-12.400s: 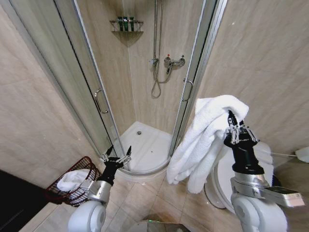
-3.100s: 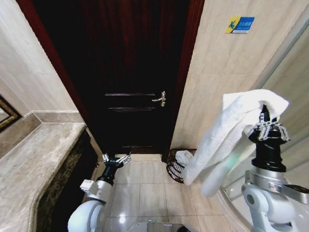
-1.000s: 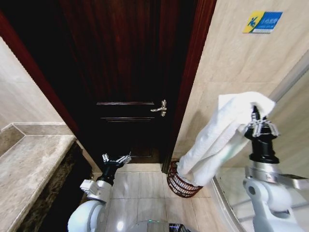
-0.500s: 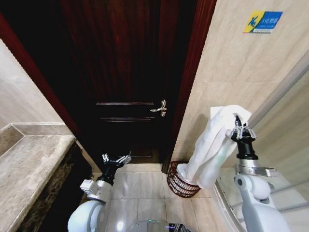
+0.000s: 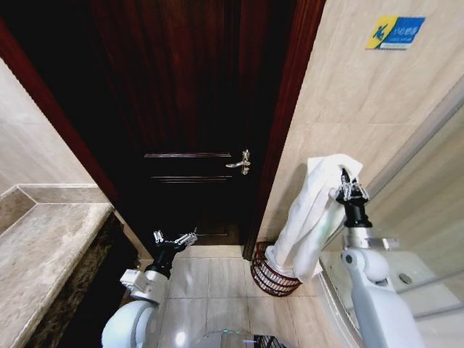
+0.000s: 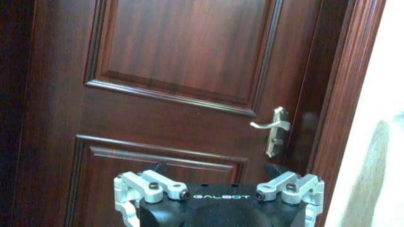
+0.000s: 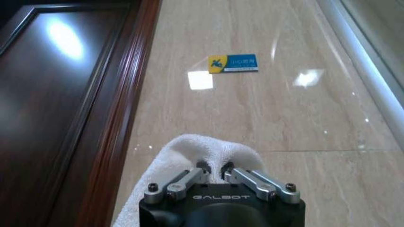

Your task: Discard the used towel into the hamper.

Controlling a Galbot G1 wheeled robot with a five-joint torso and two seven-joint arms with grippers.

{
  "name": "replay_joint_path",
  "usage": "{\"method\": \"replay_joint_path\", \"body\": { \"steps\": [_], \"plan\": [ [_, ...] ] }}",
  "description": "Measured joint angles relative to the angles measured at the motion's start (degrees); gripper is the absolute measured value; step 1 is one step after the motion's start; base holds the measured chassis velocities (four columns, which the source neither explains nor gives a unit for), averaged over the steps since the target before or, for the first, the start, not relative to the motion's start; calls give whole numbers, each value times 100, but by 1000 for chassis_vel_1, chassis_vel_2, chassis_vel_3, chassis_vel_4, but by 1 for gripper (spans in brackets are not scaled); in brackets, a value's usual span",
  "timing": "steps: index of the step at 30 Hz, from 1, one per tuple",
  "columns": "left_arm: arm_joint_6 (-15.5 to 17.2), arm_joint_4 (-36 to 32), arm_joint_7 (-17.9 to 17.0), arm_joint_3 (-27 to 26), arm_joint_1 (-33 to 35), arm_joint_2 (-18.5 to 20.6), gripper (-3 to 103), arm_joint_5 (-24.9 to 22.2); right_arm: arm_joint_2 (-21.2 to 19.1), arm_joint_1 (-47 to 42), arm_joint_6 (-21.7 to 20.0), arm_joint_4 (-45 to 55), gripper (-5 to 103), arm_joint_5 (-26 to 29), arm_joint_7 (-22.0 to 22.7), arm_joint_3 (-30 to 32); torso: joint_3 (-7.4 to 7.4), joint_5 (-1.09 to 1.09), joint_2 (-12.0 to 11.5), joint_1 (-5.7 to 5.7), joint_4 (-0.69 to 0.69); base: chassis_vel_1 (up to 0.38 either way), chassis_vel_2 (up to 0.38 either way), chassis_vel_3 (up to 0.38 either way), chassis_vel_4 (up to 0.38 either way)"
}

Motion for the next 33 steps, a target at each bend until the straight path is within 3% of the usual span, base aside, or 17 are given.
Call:
{"method": "replay_joint_path", "body": {
  "steps": [6,12,20,33],
  "plan": [
    [0,0,0,0,0,0,100,0,38,95,52,-239,7,9,-49,-71,0,1,0,0,-1,0,0,0,0],
    [0,0,0,0,0,1,100,0,223,19,369,-683,7,12,-209,-59,0,2,0,0,-1,0,0,0,0],
    [0,0,0,0,0,0,100,0,450,-280,891,-1552,7,1,-563,53,0,0,0,-1,-1,0,0,0,0],
    [0,0,0,0,0,0,100,0,550,26,1210,-3027,7,19,-983,-105,0,2,0,0,0,0,0,0,0]
  ]
}}
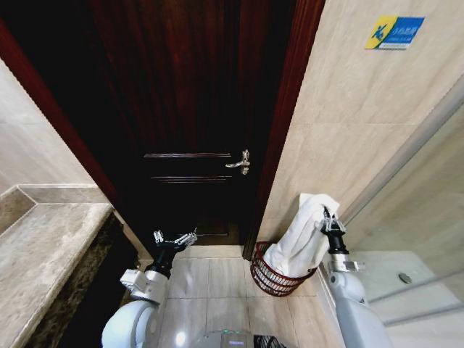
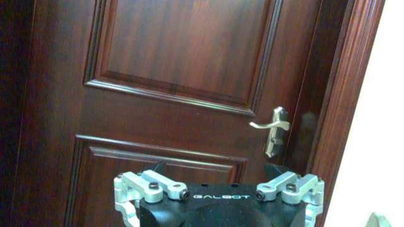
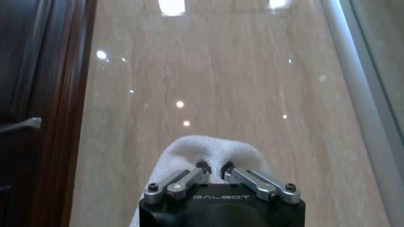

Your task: Discard the used towel into the hamper.

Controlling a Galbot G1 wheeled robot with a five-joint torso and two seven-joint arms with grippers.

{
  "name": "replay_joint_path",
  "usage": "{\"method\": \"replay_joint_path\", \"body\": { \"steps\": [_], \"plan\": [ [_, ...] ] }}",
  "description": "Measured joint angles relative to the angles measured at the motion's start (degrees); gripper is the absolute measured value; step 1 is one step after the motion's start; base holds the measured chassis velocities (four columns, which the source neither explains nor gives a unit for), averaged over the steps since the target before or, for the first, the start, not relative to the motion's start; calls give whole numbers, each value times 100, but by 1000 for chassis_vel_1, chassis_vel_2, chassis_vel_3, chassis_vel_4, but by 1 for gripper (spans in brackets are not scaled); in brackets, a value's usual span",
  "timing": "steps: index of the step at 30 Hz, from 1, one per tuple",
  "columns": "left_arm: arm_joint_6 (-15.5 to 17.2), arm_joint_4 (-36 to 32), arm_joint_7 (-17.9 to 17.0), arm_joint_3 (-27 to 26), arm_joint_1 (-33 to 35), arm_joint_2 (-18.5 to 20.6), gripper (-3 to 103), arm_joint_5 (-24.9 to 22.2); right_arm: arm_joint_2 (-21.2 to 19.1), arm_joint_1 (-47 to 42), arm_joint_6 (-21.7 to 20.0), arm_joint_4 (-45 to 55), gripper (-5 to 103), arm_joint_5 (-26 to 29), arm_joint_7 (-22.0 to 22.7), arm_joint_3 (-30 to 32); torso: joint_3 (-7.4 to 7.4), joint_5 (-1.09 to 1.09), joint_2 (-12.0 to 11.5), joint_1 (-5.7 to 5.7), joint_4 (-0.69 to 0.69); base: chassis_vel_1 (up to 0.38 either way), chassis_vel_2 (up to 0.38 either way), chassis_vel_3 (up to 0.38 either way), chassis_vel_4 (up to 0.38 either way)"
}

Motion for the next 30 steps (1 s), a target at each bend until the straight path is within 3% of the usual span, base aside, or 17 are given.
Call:
{"method": "replay_joint_path", "body": {
  "steps": [16,30],
  "plan": [
    [0,0,0,0,0,-1,100,0,325,51,25,-991,7,67,-31,-331,0,-1,0,0,0,0,0,0,0],
    [0,0,0,0,0,0,100,0,476,-178,29,-1523,7,-332,150,-470,0,0,0,0,-1,0,0,0,0]
  ]
}}
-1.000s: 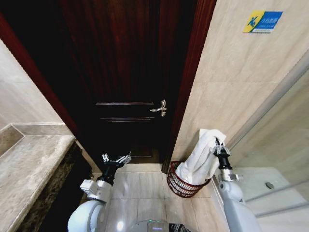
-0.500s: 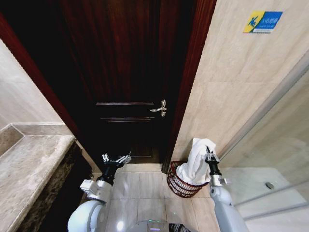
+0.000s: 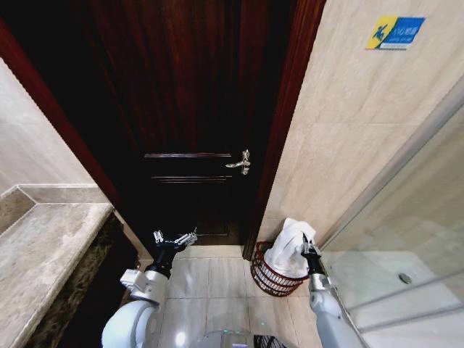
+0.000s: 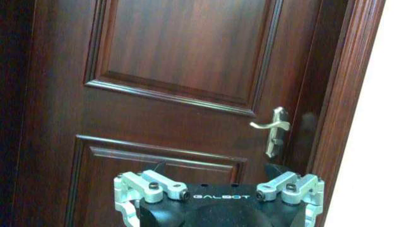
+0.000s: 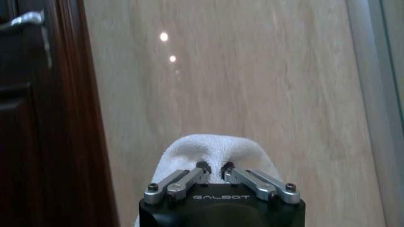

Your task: Discard the used towel into the hamper.

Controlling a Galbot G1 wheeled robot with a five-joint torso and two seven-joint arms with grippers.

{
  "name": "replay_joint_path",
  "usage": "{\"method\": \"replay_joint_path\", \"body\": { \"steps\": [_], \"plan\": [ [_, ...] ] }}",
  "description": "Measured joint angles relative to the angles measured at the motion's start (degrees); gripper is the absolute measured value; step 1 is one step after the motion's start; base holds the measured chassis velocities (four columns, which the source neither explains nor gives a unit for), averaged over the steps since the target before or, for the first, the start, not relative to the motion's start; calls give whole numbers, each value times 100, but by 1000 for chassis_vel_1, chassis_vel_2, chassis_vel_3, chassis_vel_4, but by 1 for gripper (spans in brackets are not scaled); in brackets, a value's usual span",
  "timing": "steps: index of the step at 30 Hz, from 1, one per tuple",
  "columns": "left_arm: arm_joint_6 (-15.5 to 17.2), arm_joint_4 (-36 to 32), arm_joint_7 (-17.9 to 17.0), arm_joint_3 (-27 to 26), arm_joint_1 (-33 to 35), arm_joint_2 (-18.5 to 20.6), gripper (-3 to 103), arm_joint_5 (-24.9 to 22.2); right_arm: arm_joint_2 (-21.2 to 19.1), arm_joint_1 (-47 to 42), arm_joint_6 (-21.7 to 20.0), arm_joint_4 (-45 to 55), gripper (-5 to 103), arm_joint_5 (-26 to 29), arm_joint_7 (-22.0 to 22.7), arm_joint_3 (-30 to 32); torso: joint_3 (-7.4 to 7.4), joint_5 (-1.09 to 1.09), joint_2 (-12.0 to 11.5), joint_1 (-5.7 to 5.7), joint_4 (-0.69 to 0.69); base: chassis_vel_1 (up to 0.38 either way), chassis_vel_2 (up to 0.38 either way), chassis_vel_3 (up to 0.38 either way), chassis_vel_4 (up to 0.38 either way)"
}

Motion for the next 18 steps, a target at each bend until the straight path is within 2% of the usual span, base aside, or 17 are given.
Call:
{"method": "replay_joint_path", "body": {
  "steps": [11,16,18],
  "plan": [
    [0,0,0,0,1,0,100,0,98,-101,-12,-172,7,-225,10,79,-1,-1,1,-2,1,-9,12,9,-13],
    [0,0,0,0,0,1,100,0,88,-191,-5,-268,7,-102,-79,85,0,-2,0,-1,0,-116,128,129,-132],
    [0,0,0,0,-1,0,100,0,72,-323,-67,-372,7,4,-257,105,1,2,0,1,2,-170,176,189,-179]
  ]
}}
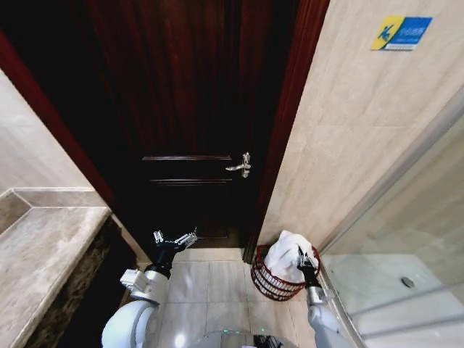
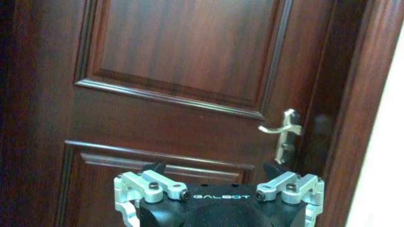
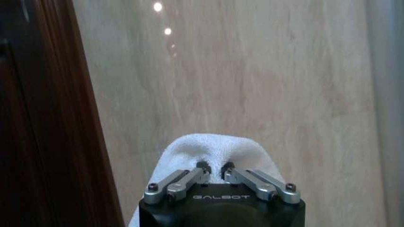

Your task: Discard the used towel into the hamper.

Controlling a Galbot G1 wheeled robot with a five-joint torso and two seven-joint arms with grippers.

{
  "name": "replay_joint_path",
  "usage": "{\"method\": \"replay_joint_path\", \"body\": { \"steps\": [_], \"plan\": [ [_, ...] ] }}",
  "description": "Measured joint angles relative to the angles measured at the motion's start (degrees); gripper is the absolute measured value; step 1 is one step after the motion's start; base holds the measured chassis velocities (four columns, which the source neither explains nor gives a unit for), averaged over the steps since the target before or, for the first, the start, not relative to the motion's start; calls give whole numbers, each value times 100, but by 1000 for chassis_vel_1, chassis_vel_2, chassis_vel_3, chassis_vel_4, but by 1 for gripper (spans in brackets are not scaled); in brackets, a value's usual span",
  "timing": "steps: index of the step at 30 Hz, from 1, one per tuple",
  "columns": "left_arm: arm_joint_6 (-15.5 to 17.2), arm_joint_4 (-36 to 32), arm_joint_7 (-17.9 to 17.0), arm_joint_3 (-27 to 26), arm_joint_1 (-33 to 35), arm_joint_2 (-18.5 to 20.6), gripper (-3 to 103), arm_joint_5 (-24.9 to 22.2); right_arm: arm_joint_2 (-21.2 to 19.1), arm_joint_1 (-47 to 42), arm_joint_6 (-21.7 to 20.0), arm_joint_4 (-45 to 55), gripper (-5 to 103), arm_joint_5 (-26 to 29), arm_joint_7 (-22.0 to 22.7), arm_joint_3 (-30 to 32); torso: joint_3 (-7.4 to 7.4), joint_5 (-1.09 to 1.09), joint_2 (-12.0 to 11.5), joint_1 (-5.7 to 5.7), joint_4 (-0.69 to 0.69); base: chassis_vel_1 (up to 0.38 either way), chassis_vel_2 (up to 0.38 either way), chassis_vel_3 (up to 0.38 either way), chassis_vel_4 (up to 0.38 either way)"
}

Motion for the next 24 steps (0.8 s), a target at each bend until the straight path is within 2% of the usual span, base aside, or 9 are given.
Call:
{"method": "replay_joint_path", "body": {
  "steps": [5,12,15,16,18,21,24],
  "plan": [
    [0,0,0,0,-2,1,100,0,-6,-207,-268,-112,7,-48,-103,39,1,-3,-2,5,-4,-134,139,120,-141],
    [0,0,0,0,1,-2,100,0,-172,253,-599,-940,7,-428,-231,160,-1,-1,0,-4,0,-13,2,23,58],
    [0,0,0,0,1,-1,100,0,-320,466,-1000,-1258,7,-689,-340,226,-1,-3,1,-5,-4,26,-53,-42,32],
    [0,0,0,0,1,-1,100,0,-320,466,-1000,-1258,7,-689,-340,226,-1,-3,1,-5,-4,27,-52,-42,12],
    [0,0,0,0,1,-1,100,0,-413,655,-1352,-1498,7,-947,-405,266,-1,-3,1,-4,-2,0,0,0,0],
    [0,0,0,0,1,0,100,0,-446,741,-1558,-1552,7,-1057,-437,269,-1,-2,0,-3,-2,0,0,0,0],
    [0,0,0,0,1,0,100,0,-504,1044,-2051,-1761,7,-1324,-573,279,0,-2,0,-1,-2,0,0,0,0]
  ]
}}
